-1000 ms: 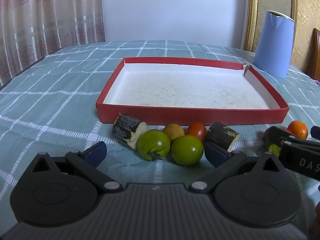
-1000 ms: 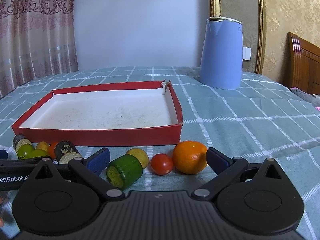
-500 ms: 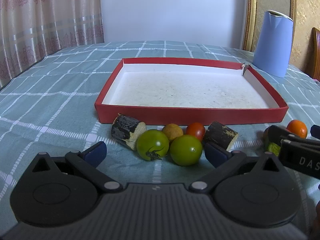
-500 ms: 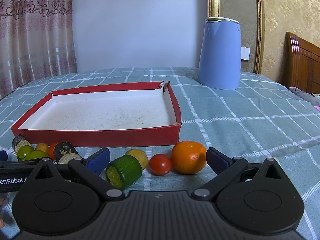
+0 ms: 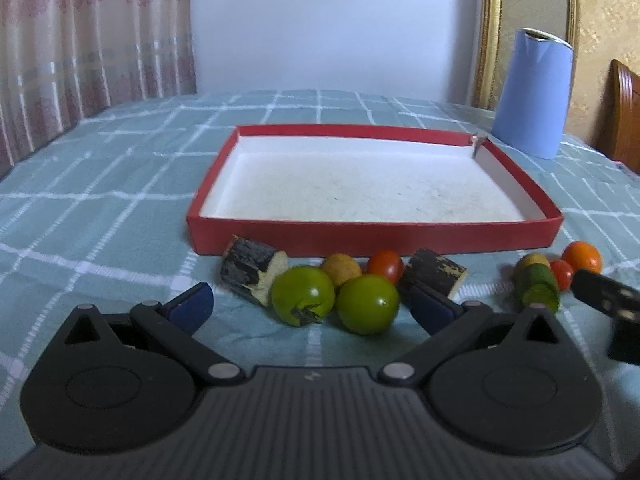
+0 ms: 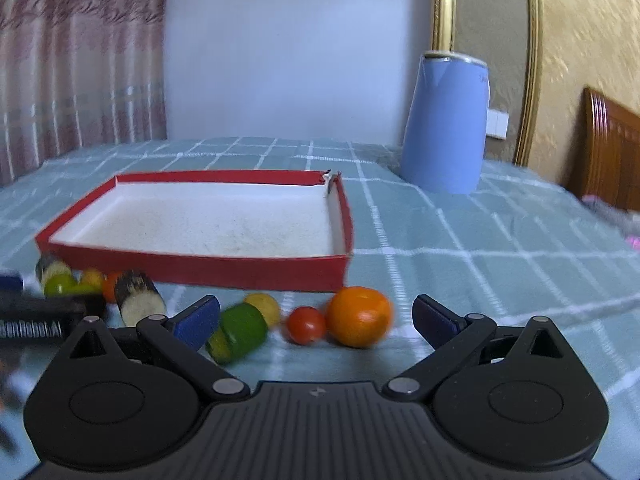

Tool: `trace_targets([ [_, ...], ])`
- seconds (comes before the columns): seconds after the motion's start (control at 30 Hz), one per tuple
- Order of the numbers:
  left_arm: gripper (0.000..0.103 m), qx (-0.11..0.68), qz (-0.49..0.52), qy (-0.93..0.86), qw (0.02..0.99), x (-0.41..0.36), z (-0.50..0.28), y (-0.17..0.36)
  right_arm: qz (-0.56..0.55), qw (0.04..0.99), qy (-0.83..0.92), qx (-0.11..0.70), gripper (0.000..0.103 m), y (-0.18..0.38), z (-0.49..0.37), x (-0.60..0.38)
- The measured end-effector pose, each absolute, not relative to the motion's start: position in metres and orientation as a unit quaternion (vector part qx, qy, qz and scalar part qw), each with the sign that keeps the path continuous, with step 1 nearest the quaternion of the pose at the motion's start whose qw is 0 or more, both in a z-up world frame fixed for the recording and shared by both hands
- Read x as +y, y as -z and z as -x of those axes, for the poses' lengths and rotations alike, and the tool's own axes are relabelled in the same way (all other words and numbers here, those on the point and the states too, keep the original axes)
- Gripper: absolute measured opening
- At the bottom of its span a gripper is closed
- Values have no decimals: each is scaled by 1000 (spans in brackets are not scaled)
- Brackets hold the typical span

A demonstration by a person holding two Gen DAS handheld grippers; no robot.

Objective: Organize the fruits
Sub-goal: 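Grasp the orange with the right tool and lift it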

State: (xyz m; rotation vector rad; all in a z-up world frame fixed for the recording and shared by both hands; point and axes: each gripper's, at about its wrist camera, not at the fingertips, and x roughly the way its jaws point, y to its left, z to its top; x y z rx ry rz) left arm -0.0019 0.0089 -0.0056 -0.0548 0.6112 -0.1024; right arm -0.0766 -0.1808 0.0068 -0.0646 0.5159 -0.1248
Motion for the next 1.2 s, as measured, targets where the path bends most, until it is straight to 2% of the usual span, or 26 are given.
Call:
trace_targets([
  [0.5, 103, 318, 29, 39, 947, 15, -4, 13, -1, 958, 80, 274, 101, 2, 67, -210],
  [0.57, 103, 317, 27, 39, 947, 14, -4, 13, -12, 958, 81, 276, 91, 1, 60, -216],
  [0.7, 103, 321, 30, 40, 946, 16, -5, 14, -22, 956, 75, 283, 83, 3, 44, -221],
  [0.8, 103, 321, 32, 40, 946, 16, -6, 14, -34, 958, 60, 280, 70, 1, 37, -221],
  [1.1, 103, 323, 31, 40, 945, 16, -6, 14, -68, 953, 62, 289, 69, 3, 30, -223],
  [1.17, 103, 323, 31, 40, 945, 15, -7, 14, -92, 952, 47, 289, 50, 3, 33, -228],
  [1.2, 103, 322, 31, 40, 945, 15, -7, 14, -99, 951, 47, 288, 50, 3, 34, -230],
])
